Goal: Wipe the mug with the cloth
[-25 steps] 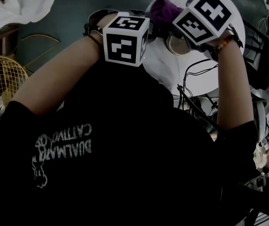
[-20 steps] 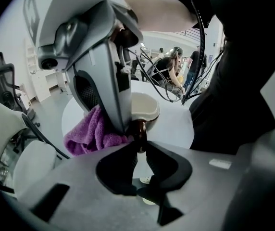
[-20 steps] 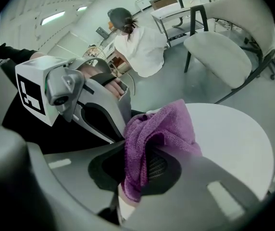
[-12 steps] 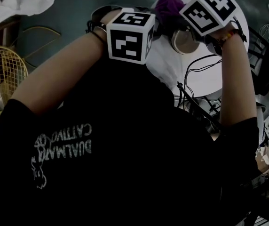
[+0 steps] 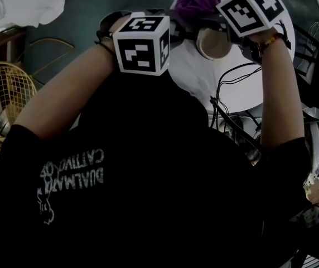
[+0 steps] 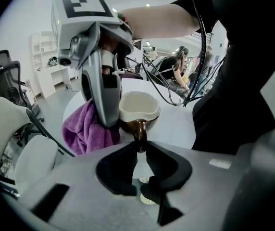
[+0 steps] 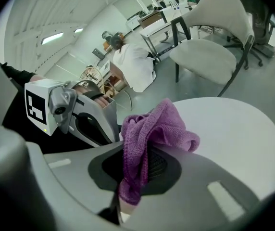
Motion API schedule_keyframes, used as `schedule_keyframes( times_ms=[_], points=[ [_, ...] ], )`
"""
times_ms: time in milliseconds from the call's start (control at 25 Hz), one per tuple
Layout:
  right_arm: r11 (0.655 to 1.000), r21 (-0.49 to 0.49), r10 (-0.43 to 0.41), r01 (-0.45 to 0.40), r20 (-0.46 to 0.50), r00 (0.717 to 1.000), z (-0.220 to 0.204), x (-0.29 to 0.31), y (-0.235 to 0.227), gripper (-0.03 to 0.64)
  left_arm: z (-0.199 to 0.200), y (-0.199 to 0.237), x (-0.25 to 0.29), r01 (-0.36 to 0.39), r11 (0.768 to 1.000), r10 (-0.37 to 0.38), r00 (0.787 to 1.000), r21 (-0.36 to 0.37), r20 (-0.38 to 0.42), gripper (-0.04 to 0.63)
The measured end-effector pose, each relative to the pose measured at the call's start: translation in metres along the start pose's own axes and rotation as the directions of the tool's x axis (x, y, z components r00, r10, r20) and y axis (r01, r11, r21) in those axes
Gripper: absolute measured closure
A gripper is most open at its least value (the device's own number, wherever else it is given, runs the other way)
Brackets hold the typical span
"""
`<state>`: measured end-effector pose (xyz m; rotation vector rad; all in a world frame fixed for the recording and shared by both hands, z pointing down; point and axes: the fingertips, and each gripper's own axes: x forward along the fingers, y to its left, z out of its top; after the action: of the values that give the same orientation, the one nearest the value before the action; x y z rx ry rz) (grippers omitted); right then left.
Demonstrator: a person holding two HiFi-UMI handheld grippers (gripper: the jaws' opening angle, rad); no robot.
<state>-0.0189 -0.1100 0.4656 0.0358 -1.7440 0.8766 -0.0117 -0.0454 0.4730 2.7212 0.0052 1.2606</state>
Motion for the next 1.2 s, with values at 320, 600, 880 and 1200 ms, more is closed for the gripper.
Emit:
schedule_keyframes(
  times_ms=[320,600,880,1200],
  points=[
    [0.993,0.106,0.032,-0.049,0.161,0.986,0.004,-0.014,-0.016,0.571,-0.003,0.000,0.001,0.029,0.999,-0.029,0.999,-0.022,-0.016,0.535],
    [0.962,0.247,0.018,-0.114,0.359,0.933,-0.012,-0.035,-0.030,0.571,-0.003,-0.003,-0.002,0.054,0.998,-0.055,0.998,-0.038,-0.031,0.532],
    [0.865,0.476,-0.110,-0.159,0.488,0.866,-0.049,-0.052,-0.050,0.571,-0.002,0.001,-0.003,0.096,0.992,-0.100,0.994,-0.081,-0.049,0.529],
    [0.703,0.661,-0.307,-0.262,0.615,0.727,-0.103,-0.060,-0.050,0.571,-0.002,-0.001,-0.003,0.148,0.988,-0.151,0.985,-0.040,-0.086,0.526]
  ],
)
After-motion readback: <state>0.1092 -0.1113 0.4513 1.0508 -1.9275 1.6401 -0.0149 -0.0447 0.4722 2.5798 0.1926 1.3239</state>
